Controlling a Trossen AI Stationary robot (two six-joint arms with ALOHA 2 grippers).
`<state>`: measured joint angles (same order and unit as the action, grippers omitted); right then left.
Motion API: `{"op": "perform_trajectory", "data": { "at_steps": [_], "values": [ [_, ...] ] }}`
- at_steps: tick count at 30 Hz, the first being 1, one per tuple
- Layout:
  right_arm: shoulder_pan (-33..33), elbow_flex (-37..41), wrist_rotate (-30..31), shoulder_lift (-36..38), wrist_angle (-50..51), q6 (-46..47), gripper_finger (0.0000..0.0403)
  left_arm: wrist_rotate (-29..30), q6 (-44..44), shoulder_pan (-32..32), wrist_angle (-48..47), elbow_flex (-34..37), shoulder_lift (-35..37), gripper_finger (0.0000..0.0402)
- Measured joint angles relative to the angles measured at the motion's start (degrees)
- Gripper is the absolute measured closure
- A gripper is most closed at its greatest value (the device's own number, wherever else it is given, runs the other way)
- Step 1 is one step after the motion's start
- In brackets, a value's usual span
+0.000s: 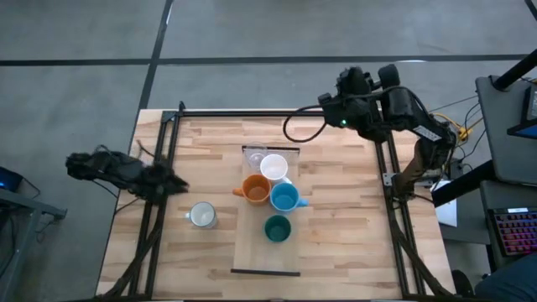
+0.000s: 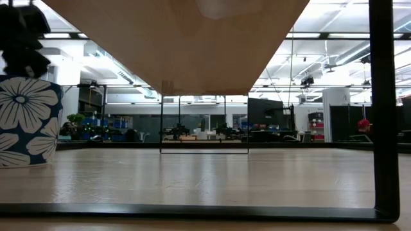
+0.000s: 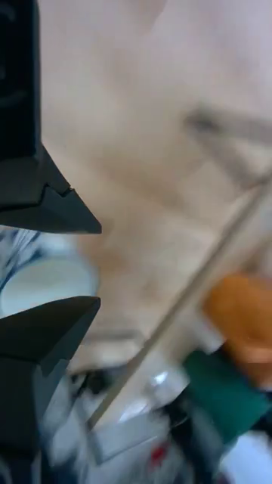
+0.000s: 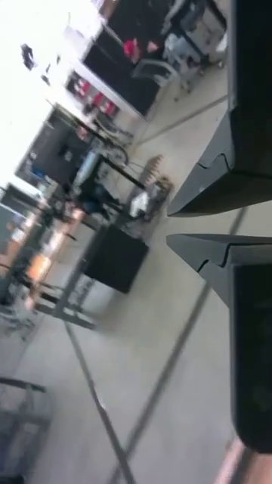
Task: Stack small to large cups/mugs on shelf
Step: Put the white and blue mug on the shelf
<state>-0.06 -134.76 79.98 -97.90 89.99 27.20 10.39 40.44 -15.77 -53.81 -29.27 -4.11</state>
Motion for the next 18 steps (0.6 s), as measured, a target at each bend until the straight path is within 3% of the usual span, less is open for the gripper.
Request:
{"op": "perform_trajectory", "data": {
  "at_steps": [5, 10, 14, 18],
  "values": [
    [-1.1, 0.0, -3.7, 0.0, 0.0, -4.3, 0.0362, -9.9, 8.1, 0.0, 21.2, 12.2, 1.5, 0.0272],
    [-1.0, 0.1, -5.6, 0.4, 0.0, -8.9, 0.0362, -10.8, 8.8, -0.2, 34.7, 15.4, 2.4, 0.0272],
    [-1.0, 0.1, -9.1, 1.7, 0.0, -11.0, 0.0362, -12.6, 8.8, -0.4, 34.5, 13.3, 2.4, 0.0272],
    [-1.0, 0.1, -11.7, 3.3, 0.0, -10.8, 0.0362, -16.1, 9.5, -0.4, 21.2, 7.5, 2.4, 0.0272]
  ]
}}
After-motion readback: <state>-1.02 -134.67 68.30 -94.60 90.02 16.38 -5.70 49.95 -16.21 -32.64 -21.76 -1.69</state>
